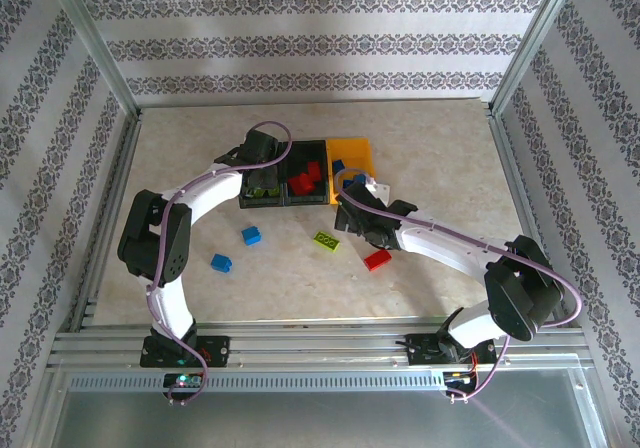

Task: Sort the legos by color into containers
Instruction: Place the lego in the container, then pick up the lego from the center of the table.

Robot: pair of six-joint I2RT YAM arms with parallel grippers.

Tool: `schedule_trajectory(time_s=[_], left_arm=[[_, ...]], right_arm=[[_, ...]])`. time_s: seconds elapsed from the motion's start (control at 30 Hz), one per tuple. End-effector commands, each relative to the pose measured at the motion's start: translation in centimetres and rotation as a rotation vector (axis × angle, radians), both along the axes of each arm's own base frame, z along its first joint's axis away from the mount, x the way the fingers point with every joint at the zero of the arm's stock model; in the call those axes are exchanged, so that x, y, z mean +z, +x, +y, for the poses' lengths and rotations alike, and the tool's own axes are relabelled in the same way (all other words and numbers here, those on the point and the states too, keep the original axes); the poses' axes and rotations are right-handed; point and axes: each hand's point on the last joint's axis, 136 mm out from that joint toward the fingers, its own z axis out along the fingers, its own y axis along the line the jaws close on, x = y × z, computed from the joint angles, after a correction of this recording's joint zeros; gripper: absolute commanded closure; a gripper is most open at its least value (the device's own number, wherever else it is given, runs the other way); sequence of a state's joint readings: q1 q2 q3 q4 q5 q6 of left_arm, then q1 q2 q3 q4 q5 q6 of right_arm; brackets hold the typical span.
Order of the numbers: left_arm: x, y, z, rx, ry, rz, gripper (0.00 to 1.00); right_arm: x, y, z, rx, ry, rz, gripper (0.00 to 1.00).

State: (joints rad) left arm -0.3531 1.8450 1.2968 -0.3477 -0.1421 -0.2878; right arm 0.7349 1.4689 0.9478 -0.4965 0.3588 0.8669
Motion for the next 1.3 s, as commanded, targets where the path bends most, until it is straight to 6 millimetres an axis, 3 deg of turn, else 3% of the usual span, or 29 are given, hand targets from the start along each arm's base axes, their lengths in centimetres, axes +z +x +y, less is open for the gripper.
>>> schedule_trajectory(time_s=[0.0, 0.3, 0.57, 0.77, 1.0, 1.13, 1.27], left_arm=[[2.0, 0.9, 0.4, 0.013, -0.013, -0.057, 0.51], [4.4, -0.2, 0.5, 0.021, -0.052, -0.107, 0.41], [7.5, -2.3, 1.2, 0.030, -0.097, -0.182, 0.28], [8.3, -5.1, 3.1, 0.080, -0.086, -0.234, 0.19], [9.6, -7.5, 5.1, 0.119, -0.073, -0.323, 0.17], [9.9, -8.9, 6.1, 0.148, -0.071, -0.372, 0.00], [9.9, -10.7, 7.8, 0.203, -0.050, -0.408, 0.00]], right_arm=[[-0.3, 0.1, -0.9, -0.043, -0.001, -0.002, 0.02], [-0.7, 0.5, -0.3, -0.033, 0.007, 0.005, 0.03], [-1.5, 1.6, 1.3, -0.004, 0.007, 0.027, 0.12], [-2.6, 2.4, 2.3, 0.015, -0.005, 0.048, 0.12], [-3.3, 3.8, 3.5, 0.038, -0.018, 0.061, 0.12], [-3.6, 4.3, 4.1, 0.045, -0.018, 0.068, 0.12], [-3.8, 4.9, 4.4, 0.048, -0.013, 0.070, 0.13]])
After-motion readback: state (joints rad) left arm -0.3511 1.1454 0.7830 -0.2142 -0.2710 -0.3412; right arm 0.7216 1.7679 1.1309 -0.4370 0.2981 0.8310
